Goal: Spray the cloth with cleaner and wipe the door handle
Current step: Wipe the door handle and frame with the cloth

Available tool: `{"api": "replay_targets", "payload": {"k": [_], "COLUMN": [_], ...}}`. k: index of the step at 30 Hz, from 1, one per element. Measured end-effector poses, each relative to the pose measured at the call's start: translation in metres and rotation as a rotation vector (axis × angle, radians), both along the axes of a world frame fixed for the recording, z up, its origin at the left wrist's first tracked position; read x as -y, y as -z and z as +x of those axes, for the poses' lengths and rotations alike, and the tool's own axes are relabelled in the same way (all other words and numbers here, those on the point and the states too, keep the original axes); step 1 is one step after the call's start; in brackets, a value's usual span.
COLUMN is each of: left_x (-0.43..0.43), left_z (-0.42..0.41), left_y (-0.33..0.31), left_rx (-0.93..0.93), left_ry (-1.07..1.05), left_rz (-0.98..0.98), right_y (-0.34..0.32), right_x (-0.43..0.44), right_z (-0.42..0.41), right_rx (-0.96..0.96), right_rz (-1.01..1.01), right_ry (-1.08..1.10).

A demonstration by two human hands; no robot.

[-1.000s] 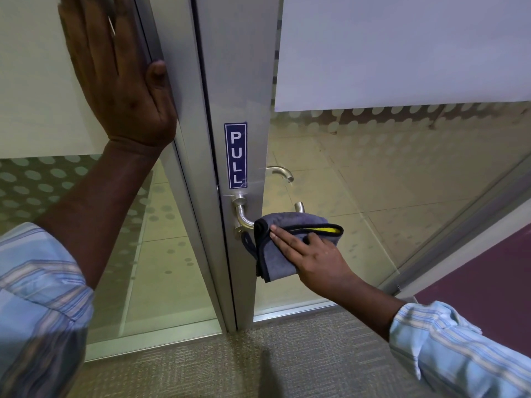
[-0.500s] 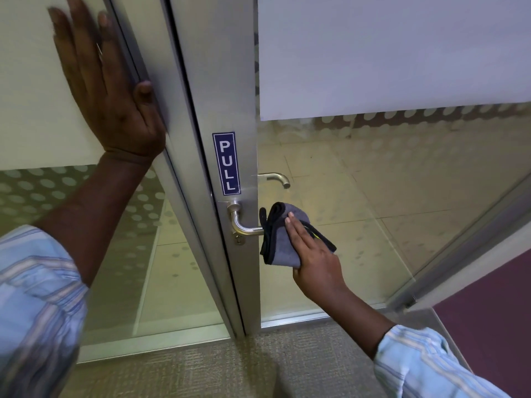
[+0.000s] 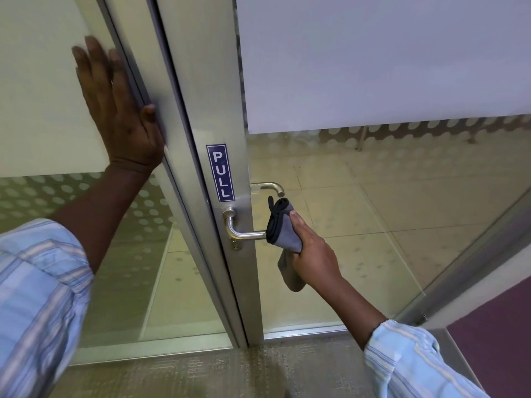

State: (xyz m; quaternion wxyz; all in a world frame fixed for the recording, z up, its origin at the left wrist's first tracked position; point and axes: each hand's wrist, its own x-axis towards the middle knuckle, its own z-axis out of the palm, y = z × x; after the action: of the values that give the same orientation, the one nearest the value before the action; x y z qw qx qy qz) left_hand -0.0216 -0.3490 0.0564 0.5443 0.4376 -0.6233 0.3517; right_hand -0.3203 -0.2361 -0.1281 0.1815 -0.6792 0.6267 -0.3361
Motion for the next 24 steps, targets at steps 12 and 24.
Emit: {"api": "replay_targets", "payload": {"k": [12, 24], "left_x": [-0.045, -0.156], "left_z": [-0.032, -0.143], "left_y": [0.001, 0.120], "left_rx": [-0.153, -0.837], "left_ry": [0.044, 0.380], "left_rz": [0.257, 0.849], "right_y": [-0.026, -0.048], "right_x": [-0.025, -0.041], "right_z": [-0.016, -0.025], "right_rx": [0.257, 0.691], "right_rz": [0.001, -0.049], "right_ry": [0.037, 0.135]}}
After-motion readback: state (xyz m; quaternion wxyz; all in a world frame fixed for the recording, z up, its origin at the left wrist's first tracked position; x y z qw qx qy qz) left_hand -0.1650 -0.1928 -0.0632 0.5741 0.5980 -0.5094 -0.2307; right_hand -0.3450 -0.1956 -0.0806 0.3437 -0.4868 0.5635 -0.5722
